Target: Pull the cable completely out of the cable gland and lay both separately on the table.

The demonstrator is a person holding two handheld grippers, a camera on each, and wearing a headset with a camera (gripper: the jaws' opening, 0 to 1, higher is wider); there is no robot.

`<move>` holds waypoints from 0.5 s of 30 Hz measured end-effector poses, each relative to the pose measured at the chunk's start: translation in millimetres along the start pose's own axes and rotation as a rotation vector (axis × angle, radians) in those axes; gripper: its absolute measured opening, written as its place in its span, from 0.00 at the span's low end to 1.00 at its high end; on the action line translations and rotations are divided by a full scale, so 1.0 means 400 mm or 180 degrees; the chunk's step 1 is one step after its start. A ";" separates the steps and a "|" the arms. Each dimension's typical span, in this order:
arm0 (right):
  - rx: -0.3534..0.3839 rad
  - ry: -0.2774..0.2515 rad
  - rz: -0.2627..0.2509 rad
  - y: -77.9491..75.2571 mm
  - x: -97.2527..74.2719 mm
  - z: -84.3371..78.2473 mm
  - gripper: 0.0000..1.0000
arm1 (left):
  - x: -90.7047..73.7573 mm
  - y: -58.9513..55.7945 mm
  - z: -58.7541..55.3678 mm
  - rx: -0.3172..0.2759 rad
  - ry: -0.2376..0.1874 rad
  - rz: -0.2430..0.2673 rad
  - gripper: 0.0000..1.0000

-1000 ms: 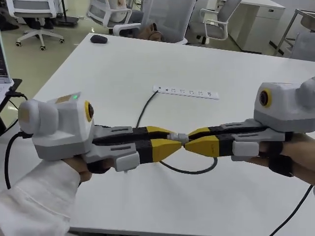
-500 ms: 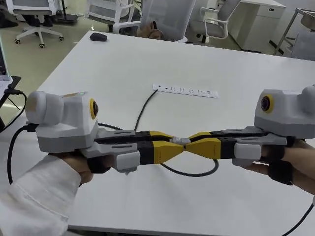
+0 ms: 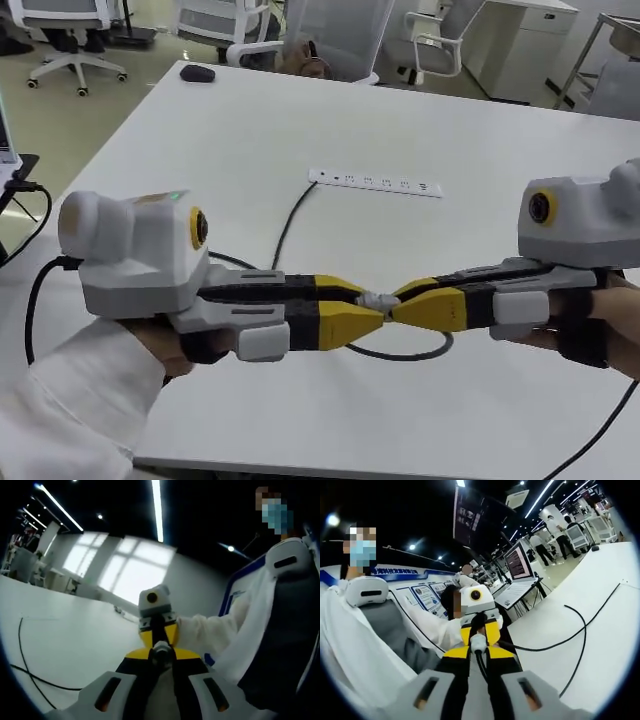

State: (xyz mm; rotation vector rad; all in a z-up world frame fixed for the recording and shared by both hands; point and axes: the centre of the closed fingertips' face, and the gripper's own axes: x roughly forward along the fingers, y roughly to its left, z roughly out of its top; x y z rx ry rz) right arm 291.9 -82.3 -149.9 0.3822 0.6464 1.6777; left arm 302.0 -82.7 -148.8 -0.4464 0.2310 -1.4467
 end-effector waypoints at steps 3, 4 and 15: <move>0.0015 0.0000 0.0011 0.001 0.006 0.000 0.11 | -0.003 0.001 0.001 -0.0091 0.0009 0.0010 0.17; -0.0003 0.0001 -0.0002 -0.001 0.007 0.000 0.11 | -0.005 0.003 0.001 -0.0057 0.0028 0.0027 0.16; -0.0406 -0.0075 -0.0351 -0.023 0.022 0.020 0.12 | -0.013 0.029 0.014 0.0293 -0.0015 0.0263 0.15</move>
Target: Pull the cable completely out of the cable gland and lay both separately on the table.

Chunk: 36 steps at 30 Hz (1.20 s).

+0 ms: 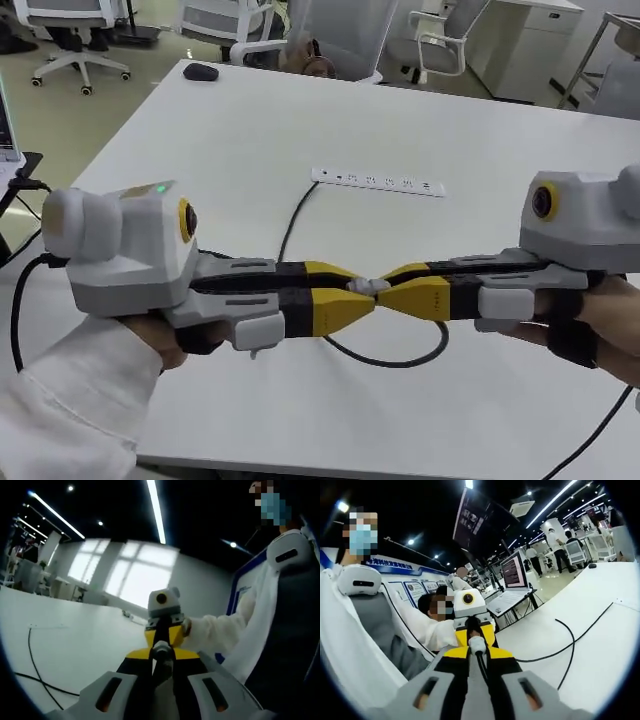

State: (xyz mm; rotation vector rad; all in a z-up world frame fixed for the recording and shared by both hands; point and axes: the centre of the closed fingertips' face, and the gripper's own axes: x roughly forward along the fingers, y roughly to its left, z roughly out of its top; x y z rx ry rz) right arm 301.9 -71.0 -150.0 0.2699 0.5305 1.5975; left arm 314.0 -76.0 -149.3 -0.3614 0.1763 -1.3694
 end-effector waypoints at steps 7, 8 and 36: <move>-0.0189 0.0090 -0.0113 -0.015 -0.001 -0.014 0.11 | 0.002 0.014 -0.021 -0.0269 0.0116 0.0031 0.16; -0.0192 0.0086 -0.0118 -0.015 0.002 -0.013 0.11 | 0.000 0.018 -0.019 -0.0328 0.0107 0.0045 0.16; -0.0753 0.0020 -0.0040 -0.015 0.015 -0.013 0.17 | -0.003 0.000 0.003 0.0184 0.0027 -0.0067 0.15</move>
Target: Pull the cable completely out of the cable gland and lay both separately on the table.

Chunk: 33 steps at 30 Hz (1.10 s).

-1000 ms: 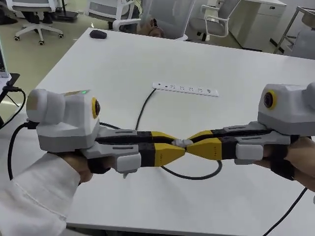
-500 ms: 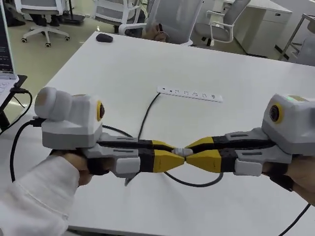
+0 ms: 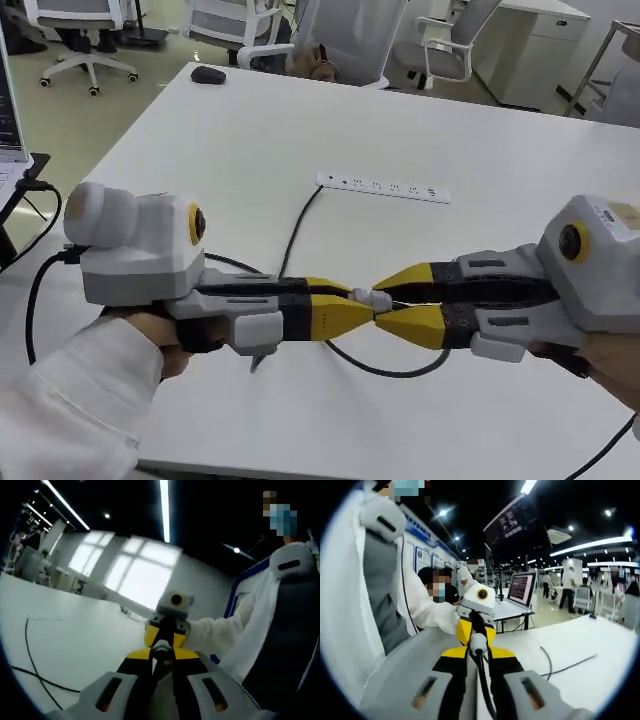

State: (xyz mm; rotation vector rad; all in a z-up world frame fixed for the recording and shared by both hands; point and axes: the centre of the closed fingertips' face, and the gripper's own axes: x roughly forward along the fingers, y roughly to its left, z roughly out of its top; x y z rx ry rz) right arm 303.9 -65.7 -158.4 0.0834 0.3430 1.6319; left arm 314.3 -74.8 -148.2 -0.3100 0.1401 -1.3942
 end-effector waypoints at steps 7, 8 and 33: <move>0.0231 -0.0040 0.0134 0.006 -0.005 -0.019 0.12 | 0.010 -0.013 -0.014 0.0572 0.0121 0.0040 0.16; 0.0215 -0.0048 0.0126 0.005 -0.005 -0.018 0.12 | 0.009 -0.012 -0.014 0.0565 0.0115 0.0043 0.16; -0.0762 -0.0272 -0.0055 0.001 0.002 0.019 0.10 | -0.007 0.028 -0.044 -0.0844 0.0248 0.0115 0.16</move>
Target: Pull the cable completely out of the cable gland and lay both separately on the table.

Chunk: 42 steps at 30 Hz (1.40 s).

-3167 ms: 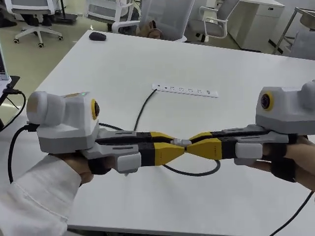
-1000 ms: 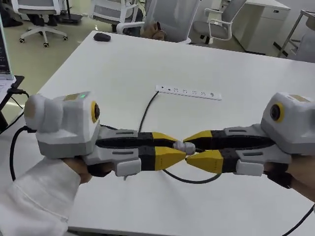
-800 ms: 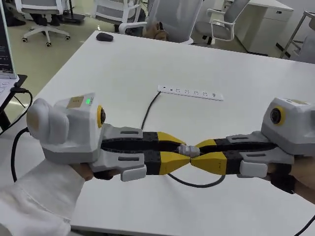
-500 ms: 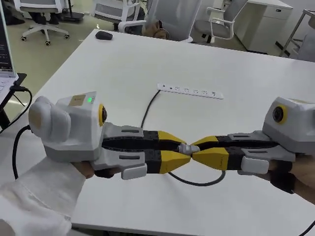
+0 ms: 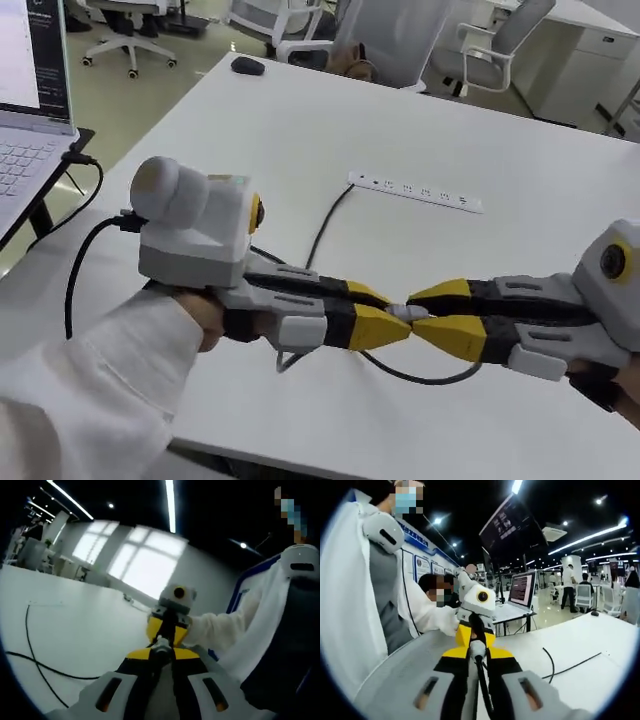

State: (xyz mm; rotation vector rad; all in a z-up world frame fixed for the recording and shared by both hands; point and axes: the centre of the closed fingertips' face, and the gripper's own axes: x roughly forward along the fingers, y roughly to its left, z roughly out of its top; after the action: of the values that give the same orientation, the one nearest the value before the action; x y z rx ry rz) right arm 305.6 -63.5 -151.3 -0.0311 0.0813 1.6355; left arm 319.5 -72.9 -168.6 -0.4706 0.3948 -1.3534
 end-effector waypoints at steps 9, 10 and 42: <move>0.0582 -0.0043 0.0063 -0.021 0.006 0.038 0.05 | -0.001 -0.016 0.023 0.0865 -0.0094 0.0011 0.16; 0.0772 -0.0005 0.0001 -0.031 -0.001 0.030 0.10 | -0.004 -0.012 0.030 0.1034 -0.0127 0.0054 0.16; 0.1047 -0.0199 0.0164 0.006 -0.016 0.013 0.12 | 0.004 -0.046 0.038 0.1318 -0.0253 -0.0029 0.16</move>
State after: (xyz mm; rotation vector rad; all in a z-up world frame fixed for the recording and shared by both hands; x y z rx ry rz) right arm 303.7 -69.9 -145.4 0.2755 0.3040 1.6552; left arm 312.3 -75.7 -146.0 -0.1808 0.0417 -1.3765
